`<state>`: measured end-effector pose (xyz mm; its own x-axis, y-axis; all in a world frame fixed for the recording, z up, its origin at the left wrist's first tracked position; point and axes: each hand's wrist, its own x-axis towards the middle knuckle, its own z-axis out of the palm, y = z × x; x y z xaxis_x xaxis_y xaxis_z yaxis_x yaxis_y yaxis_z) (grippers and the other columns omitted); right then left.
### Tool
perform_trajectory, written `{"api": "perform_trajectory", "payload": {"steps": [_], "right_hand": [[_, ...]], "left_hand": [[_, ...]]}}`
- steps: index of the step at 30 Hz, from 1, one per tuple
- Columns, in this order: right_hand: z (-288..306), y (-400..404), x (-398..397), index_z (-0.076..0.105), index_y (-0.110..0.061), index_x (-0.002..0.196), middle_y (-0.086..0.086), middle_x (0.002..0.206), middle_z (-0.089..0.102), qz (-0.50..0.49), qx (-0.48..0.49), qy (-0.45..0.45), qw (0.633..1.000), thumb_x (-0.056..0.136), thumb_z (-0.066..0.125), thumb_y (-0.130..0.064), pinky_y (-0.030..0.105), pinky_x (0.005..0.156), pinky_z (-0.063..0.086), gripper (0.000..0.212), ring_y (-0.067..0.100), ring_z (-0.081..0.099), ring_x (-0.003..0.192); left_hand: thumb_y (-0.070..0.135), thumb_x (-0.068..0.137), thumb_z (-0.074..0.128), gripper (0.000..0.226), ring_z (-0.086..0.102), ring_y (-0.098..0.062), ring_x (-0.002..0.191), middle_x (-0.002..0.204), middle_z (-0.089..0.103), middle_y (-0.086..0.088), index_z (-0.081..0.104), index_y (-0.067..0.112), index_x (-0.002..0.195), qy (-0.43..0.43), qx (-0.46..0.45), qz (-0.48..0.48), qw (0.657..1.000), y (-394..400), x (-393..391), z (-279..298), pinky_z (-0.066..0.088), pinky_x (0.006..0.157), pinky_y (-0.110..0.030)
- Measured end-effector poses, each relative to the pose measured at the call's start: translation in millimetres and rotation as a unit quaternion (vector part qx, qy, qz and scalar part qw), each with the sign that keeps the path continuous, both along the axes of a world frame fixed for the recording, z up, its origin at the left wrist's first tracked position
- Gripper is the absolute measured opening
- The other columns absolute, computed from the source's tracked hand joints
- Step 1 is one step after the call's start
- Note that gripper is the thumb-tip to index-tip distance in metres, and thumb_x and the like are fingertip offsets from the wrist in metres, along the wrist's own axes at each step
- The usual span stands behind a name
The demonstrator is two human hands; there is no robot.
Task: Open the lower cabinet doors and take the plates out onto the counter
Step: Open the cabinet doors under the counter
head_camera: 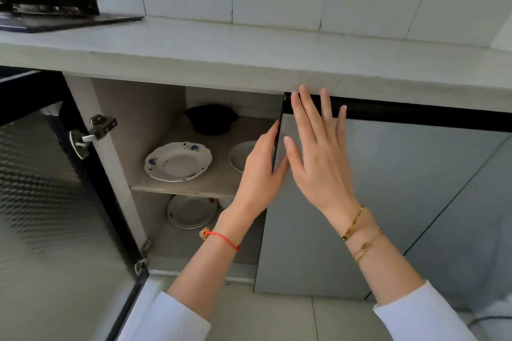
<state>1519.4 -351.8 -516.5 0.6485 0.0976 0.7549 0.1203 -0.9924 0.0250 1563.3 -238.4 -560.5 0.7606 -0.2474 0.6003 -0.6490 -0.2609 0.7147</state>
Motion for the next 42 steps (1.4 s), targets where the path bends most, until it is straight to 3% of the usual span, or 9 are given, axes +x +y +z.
{"api": "perform_trajectory", "payload": {"steps": [3,7,12,15,18,27,32,38,42], "right_hand": [[2,2,-6,0.009,-0.016,0.155,-0.001,0.165,0.006,-0.005,-0.004,0.008,1.000,0.104,0.034,-0.031,0.051,0.124,0.001,0.059,0.022,-0.004,0.153],[2,3,-25,0.008,-0.016,0.155,-0.001,0.165,0.006,-0.024,-0.013,0.012,1.000,0.104,0.030,-0.034,0.051,0.124,0.000,0.058,0.022,-0.004,0.153],[-2,8,-59,0.009,-0.014,0.155,0.000,0.165,0.008,-0.018,-0.012,0.011,1.000,0.104,0.030,-0.033,0.052,0.124,0.003,0.058,0.021,-0.002,0.153],[-5,12,-84,0.009,-0.013,0.155,0.001,0.165,0.008,-0.015,-0.005,0.006,1.000,0.105,0.031,-0.032,0.052,0.124,0.004,0.059,0.021,-0.002,0.153],[-4,15,-109,0.010,-0.013,0.155,0.002,0.165,0.009,-0.018,0.001,0.002,1.000,0.104,0.031,-0.034,0.050,0.124,0.003,0.059,0.021,-0.002,0.153],[-9,8,-188,0.018,-0.014,0.154,0.000,0.163,0.017,-0.023,0.044,-0.041,0.998,0.103,0.038,-0.033,0.047,0.125,0.003,0.058,0.019,0.003,0.153],[-12,-8,-230,0.023,-0.010,0.152,0.004,0.161,0.023,-0.028,0.062,-0.074,0.995,0.103,0.040,-0.032,0.050,0.124,0.005,0.056,0.022,0.008,0.153],[-12,-37,-280,0.026,-0.001,0.149,0.008,0.159,0.029,-0.067,0.044,-0.090,0.993,0.100,0.051,-0.027,0.048,0.124,0.004,0.060,0.027,0.011,0.152],[-11,-53,-310,0.025,-0.001,0.149,0.008,0.159,0.029,-0.112,0.026,-0.088,0.990,0.100,0.051,-0.028,0.049,0.124,0.004,0.061,0.027,0.012,0.152]], "left_hand": [[0.015,0.100,0.055,0.054,0.043,-0.004,0.132,0.146,0.051,-0.004,0.035,0.008,0.150,-0.011,-0.009,-0.003,1.000,4,-7,1,0.030,0.102,0.002],[0.019,0.101,0.053,0.049,0.047,-0.011,0.136,0.147,0.051,-0.002,0.040,0.008,0.147,-0.009,-0.029,-0.026,0.999,9,-27,-1,0.040,0.111,-0.023],[0.017,0.103,0.049,0.039,0.052,0.002,0.125,0.136,0.054,0.009,0.044,0.011,0.141,-0.013,-0.048,-0.048,0.998,17,-56,-5,0.037,0.102,-0.007],[0.015,0.102,0.049,0.034,0.052,0.013,0.115,0.125,0.055,0.019,0.046,0.014,0.136,-0.023,-0.067,-0.065,0.995,20,-76,-8,0.041,0.099,-0.008],[0.010,0.100,0.051,0.031,0.054,0.013,0.114,0.119,0.052,0.031,0.049,0.014,0.131,-0.041,-0.081,-0.090,0.992,22,-96,-11,0.043,0.097,-0.008],[0.007,0.095,0.060,0.043,0.063,0.004,0.102,0.106,0.063,0.015,0.043,0.042,0.115,-0.053,-0.095,-0.183,0.977,14,-166,-11,0.046,0.086,-0.007],[0.016,0.092,0.066,0.030,0.063,-0.016,0.091,0.100,0.063,0.003,0.052,0.024,0.117,-0.059,-0.101,-0.246,0.962,-5,-193,-15,0.051,0.082,-0.020],[0.024,0.086,0.076,0.039,0.064,-0.008,0.087,0.100,0.062,0.013,0.057,0.024,0.120,-0.092,-0.122,-0.307,0.939,-36,-222,-15,0.051,0.081,-0.021],[0.029,0.084,0.078,0.050,0.067,-0.004,0.094,0.108,0.063,0.017,0.055,0.030,0.128,-0.095,-0.130,-0.334,0.929,-58,-243,-16,0.048,0.088,-0.013]]}}
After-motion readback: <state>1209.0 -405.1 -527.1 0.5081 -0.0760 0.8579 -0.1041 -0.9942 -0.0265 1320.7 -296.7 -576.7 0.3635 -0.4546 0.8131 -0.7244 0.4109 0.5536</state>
